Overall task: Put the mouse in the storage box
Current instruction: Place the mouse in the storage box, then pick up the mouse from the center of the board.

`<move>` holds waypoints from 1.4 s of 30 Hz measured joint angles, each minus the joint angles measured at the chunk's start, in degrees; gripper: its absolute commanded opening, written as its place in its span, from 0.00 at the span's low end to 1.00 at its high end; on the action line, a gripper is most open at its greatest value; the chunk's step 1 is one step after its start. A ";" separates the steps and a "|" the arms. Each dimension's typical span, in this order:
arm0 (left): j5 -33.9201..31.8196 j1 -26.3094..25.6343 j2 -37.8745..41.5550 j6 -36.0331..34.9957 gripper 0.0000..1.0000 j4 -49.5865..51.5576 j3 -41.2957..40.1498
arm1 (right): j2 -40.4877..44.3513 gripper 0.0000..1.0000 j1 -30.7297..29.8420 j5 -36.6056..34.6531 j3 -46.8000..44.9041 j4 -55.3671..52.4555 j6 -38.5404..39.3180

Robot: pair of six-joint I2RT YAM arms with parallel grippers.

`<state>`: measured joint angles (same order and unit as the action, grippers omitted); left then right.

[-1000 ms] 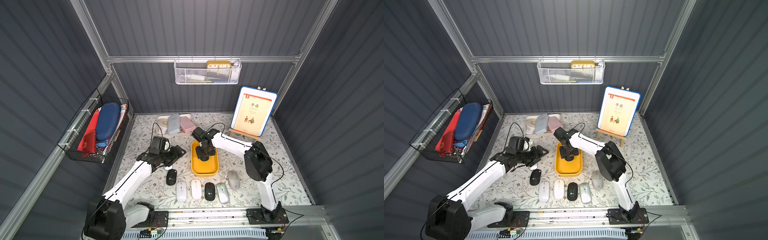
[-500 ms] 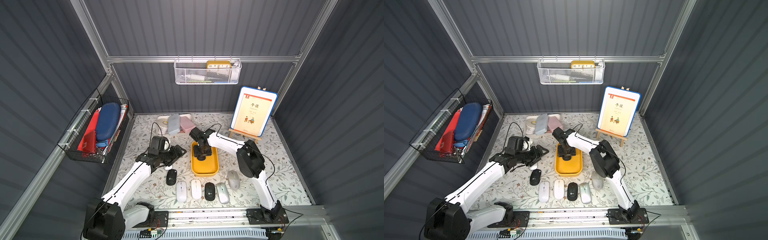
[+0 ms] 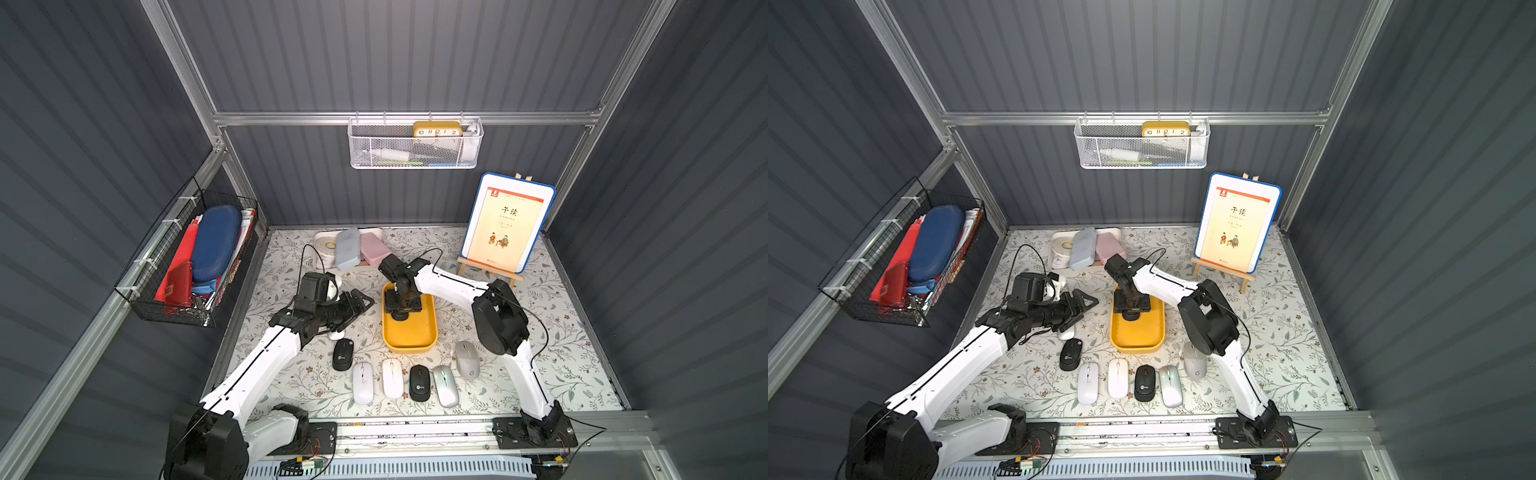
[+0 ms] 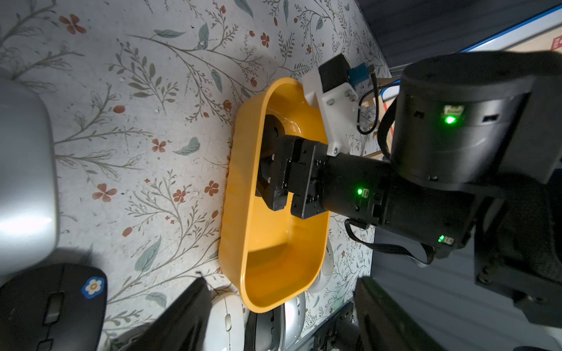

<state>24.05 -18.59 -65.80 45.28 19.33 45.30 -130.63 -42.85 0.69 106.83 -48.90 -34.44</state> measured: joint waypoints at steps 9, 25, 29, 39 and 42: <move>0.83 0.00 0.42 -0.33 0.79 0.00 0.02 | 1.66 0.79 -0.96 -1.55 0.09 -0.09 0.22; -0.63 -14.69 4.42 5.68 0.74 -3.74 -3.61 | 33.64 0.80 -0.07 -14.12 -23.96 -0.98 -0.68; -2.36 -25.55 1.60 7.43 0.75 -5.42 -3.69 | 40.50 0.82 1.14 -13.90 -37.83 -2.58 -0.76; -5.70 -33.64 -8.24 7.41 0.76 -7.85 1.64 | 55.47 0.91 0.74 -10.08 -57.18 -2.60 -4.15; -6.05 -33.92 -8.87 7.23 0.76 -8.59 2.91 | 56.04 0.92 0.76 -9.40 -59.82 -0.57 -4.04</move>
<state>18.00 -52.51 -74.67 52.51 10.74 48.21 -74.59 -42.09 -8.71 47.00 -49.47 -38.48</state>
